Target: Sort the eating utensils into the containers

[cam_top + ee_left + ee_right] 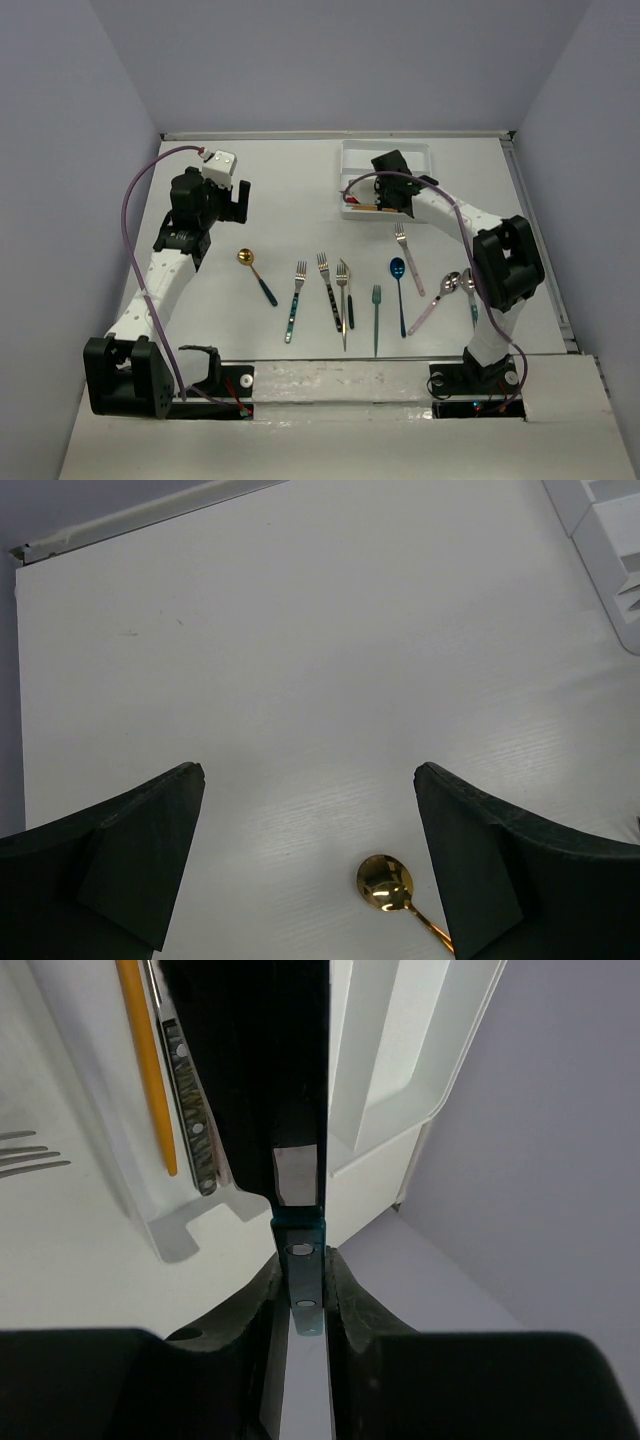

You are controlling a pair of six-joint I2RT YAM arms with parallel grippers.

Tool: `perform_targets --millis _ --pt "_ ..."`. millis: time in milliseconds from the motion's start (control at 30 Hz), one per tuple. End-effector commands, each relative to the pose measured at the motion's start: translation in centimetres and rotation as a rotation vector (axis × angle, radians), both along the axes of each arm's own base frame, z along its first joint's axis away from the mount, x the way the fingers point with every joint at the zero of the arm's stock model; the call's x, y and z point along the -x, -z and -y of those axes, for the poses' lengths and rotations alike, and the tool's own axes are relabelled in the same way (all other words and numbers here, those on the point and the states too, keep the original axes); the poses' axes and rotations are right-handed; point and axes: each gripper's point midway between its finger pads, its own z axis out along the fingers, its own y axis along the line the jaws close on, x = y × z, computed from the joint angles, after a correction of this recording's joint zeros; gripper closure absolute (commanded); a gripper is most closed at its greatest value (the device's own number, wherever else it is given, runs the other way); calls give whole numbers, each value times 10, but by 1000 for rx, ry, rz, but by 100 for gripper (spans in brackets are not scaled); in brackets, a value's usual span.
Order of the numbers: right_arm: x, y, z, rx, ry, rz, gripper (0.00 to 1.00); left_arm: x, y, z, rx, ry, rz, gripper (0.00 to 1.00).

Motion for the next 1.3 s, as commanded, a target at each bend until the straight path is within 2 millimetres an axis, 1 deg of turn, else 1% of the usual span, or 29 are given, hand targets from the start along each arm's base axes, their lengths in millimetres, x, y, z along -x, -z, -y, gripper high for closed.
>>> perform_targets --millis 0,33,67,133,167,200,267,467,567,600,667,700,767,800,933,1100,1133,1167,1233,1267 --pt "-22 -6 -3 24 -56 42 100 -1 -19 0 -2 9 76 1" --pt "-23 1 -4 32 -59 28 100 0 -19 0 0 10 76 1" --pt "-25 3 1 41 -52 24 100 0 -19 0 0 10 76 1" --pt "-25 9 1 52 -55 11 100 -1 -18 0 1 13 73 1" --pt "-26 10 6 50 -48 6 100 -1 -18 1 2 12 73 1" --pt "-26 12 5 44 -52 3 100 0 -19 1 2 14 74 1" --pt "-27 15 11 23 -44 -6 100 0 -18 0 1 13 73 1" --pt "-29 33 10 27 -37 -33 95 -1 -17 2 3 20 71 1" --pt "-26 39 12 34 -42 -41 89 -1 -18 0 1 15 75 1" --pt "-27 39 11 32 -43 -34 83 -1 -17 1 1 16 73 1" --pt "-28 38 10 26 -43 -30 78 -1 -17 1 2 17 74 1" --pt "-29 37 10 23 -44 -26 73 -1 -17 1 2 19 74 1" --pt "-30 35 10 20 -42 -19 69 -1 -18 1 3 20 76 1" --pt "-29 35 10 22 -42 -18 65 -1 -17 1 1 21 75 1" --pt "-26 34 10 23 -52 -21 62 0 -18 2 1 23 78 1" --pt "-28 21 10 -9 -32 12 62 1 -20 3 5 33 85 1" --pt "-30 8 7 -58 -3 45 62 1 -19 3 5 33 84 1" --pt "-31 -1 0 -109 12 70 62 1 -19 3 5 33 84 1" --pt "-34 -33 -8 -266 90 149 62 1 -20 3 5 33 85 1" --pt "-39 -61 -13 -457 225 230 61 1 -20 3 5 33 85 1"
